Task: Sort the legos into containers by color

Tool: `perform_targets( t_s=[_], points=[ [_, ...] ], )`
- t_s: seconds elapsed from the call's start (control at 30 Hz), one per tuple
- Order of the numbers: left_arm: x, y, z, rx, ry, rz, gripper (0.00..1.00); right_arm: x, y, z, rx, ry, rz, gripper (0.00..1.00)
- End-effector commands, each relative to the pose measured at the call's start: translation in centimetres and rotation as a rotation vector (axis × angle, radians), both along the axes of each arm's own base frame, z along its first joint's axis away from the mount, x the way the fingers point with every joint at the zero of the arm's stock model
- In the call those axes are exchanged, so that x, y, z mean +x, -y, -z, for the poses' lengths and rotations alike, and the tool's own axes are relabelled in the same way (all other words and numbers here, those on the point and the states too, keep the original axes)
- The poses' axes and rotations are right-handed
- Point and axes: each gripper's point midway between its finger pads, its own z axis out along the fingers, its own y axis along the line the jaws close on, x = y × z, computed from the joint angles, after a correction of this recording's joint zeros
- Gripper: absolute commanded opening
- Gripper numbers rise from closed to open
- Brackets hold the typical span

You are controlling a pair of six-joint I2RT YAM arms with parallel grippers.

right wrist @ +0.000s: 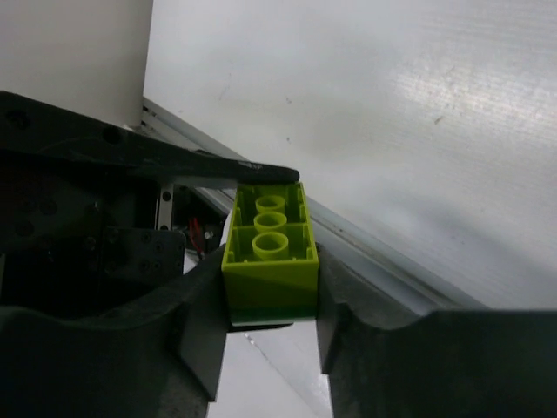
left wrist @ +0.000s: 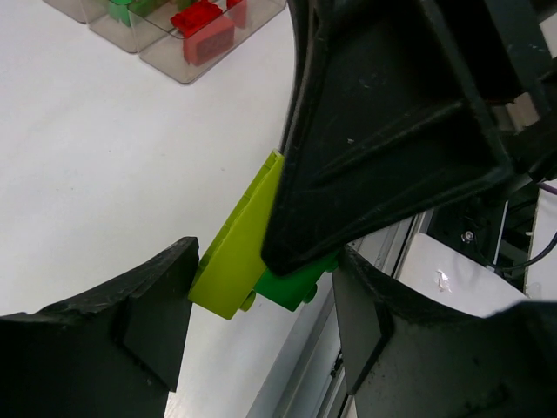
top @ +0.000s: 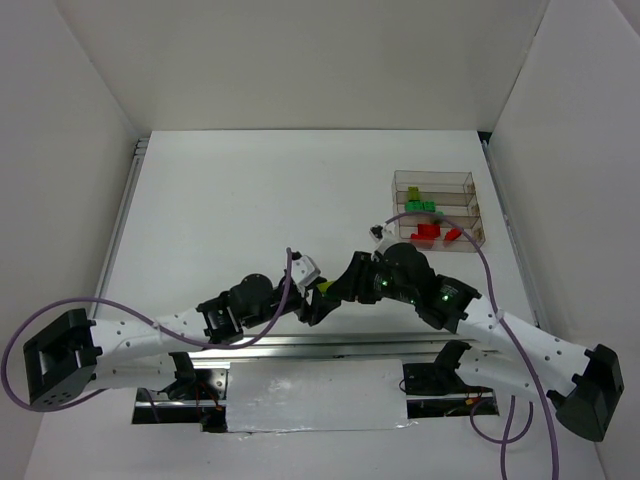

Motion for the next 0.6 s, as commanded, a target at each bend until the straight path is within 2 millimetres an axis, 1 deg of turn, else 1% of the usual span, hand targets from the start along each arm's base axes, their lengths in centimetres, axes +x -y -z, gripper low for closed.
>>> perform_targets(
  t_s=[0.0, 0.03, 0.07, 0.1, 0.13, 0.17, 0.2, 0.23, 0.27, 0.3, 0.33, 0.37, 0.4, 0.43, 0.47, 0.5, 0.53, 0.57],
  points=[
    [-0.5, 1.6, -3.2, -0.072, 0.059, 0.051, 0.05, 1.9, 0.0, -1.1, 0.010, 0.132, 0.045, 0.43],
    [-0.7, 1.6, -3.1, -0.071, 0.056, 0.056, 0.06, 1.9, 0.0, -1.2, 0.014, 0.146, 0.037, 0.39],
    [-0.8, 1.6, -3.0, -0.075, 0.053, 0.057, 0.09, 2.0, -0.2, -1.8, 0.031, 0.185, 0.022, 0.20],
    [-0.8, 1.5, -3.0, -0.078, 0.050, 0.055, 0.11, 1.8, -0.3, -1.6, 0.033, 0.188, 0.008, 0.00],
    [-0.8, 1.5, -3.1, -0.082, 0.045, 0.054, 0.24, 1.8, -0.3, -2.0, 0.041, 0.218, -0.002, 0.00],
    [-0.9, 1.5, -2.9, -0.078, 0.037, 0.055, 0.38, 1.5, -0.4, -1.7, 0.045, 0.228, -0.027, 0.00],
    [-0.6, 1.4, -2.9, -0.078, 0.034, 0.037, 0.65, 1.3, -0.3, -1.8, 0.048, 0.246, -0.039, 0.00],
    [-0.6, 1.3, -3.1, -0.082, 0.027, 0.030, 0.90, 1.3, -0.2, -2.3, 0.048, 0.294, -0.055, 0.00],
    [-0.6, 1.2, -3.2, -0.068, 0.017, 0.025, 1.00, 1.3, 0.1, -2.3, 0.039, 0.321, -0.067, 0.00],
    [-0.6, 1.1, -3.3, -0.057, 0.004, 0.022, 1.00, 0.9, 0.0, -2.5, 0.043, 0.350, -0.103, 0.00],
    [-0.8, 0.9, -3.9, -0.052, -0.003, 0.026, 1.00, 0.7, 0.3, -3.1, 0.049, 0.394, -0.122, 0.00],
    [-0.9, 1.0, -5.7, -0.060, 0.001, 0.032, 0.99, 0.4, 0.3, -3.2, 0.024, 0.460, -0.173, 0.00],
    [-1.4, 0.3, -4.5, 0.011, -0.042, 0.038, 1.00, -0.3, 0.3, -3.6, 0.029, 0.490, -0.226, 0.00],
    [-1.9, -0.2, -5.6, 0.013, -0.054, 0.049, 1.00, -1.0, 0.4, -4.3, 0.041, 0.533, -0.263, 0.00],
    [-2.3, -0.3, -7.9, -0.002, -0.054, 0.067, 1.00, -1.6, 0.5, -4.6, 0.038, 0.592, -0.316, 0.00],
    [-3.1, -1.2, -6.9, 0.071, -0.102, 0.078, 0.99, -2.4, 0.5, -5.1, 0.057, 0.631, -0.356, 0.00],
    [-3.8, -1.9, -7.9, 0.067, -0.116, 0.089, 0.99, -4.3, 0.5, -6.4, 0.117, 0.687, -0.439, 0.00],
    [-4.7, -2.0, -9.3, 0.051, -0.127, 0.129, 1.00, -5.3, 0.6, -6.4, 0.125, 0.741, -0.500, 0.00]
  ],
)
